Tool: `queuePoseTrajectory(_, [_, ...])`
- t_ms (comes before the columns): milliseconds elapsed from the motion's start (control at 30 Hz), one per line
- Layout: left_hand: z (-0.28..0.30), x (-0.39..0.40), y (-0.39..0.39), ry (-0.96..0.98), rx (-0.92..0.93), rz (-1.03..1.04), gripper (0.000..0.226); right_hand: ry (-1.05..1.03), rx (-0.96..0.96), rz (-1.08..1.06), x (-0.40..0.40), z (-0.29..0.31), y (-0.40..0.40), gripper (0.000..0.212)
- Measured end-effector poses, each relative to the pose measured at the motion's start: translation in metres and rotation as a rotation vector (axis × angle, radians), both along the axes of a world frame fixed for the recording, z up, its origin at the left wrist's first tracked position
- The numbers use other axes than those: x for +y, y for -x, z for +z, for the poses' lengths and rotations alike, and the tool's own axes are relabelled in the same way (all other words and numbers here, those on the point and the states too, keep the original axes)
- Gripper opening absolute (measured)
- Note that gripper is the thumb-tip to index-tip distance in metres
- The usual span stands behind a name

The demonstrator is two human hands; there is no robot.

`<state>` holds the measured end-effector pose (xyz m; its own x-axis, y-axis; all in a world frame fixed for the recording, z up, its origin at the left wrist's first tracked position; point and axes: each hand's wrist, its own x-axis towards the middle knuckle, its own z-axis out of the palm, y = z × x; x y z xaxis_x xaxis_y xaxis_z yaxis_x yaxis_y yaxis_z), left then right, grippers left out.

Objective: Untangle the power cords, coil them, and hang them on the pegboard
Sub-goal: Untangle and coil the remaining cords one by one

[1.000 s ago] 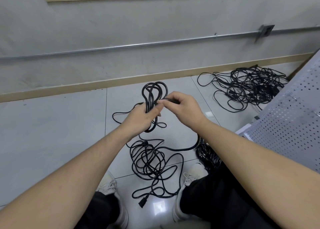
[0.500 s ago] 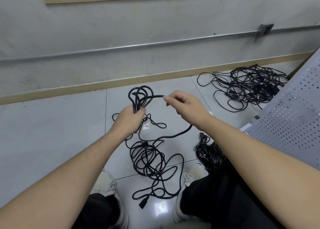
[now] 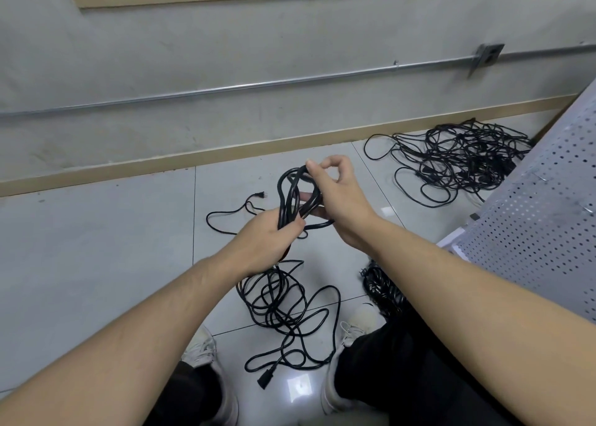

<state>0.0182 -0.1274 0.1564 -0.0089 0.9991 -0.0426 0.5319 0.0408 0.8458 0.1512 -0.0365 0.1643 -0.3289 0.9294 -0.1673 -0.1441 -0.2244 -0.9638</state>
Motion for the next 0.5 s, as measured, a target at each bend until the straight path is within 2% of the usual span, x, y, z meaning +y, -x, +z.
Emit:
queuePoseTrajectory(67, [-0.001,-0.001,0.002,0.003,0.01,-0.019,0.023,0.109,0.059,0.024,-0.001,0.002,-0.001,0.036])
queuePoseTrajectory(133, [-0.002,-0.001,0.005,0.02,-0.012,-0.024,0.024,0.178,0.103,0.038,-0.002,0.005,-0.002,0.04])
queuePoseTrajectory(233, [-0.001,0.002,0.0,0.027,-0.16,-0.023,0.029,0.216,0.199,0.005,0.0,0.007,-0.002,0.024])
queuePoseTrajectory(300, [0.001,0.003,-0.004,0.044,-0.192,-0.041,0.028,0.244,0.204,-0.012,0.002,0.008,-0.001,0.016])
queuePoseTrajectory(500, [0.001,0.001,-0.011,0.225,-0.426,-0.139,0.02,0.226,0.179,-0.062,0.002,0.01,-0.002,0.008])
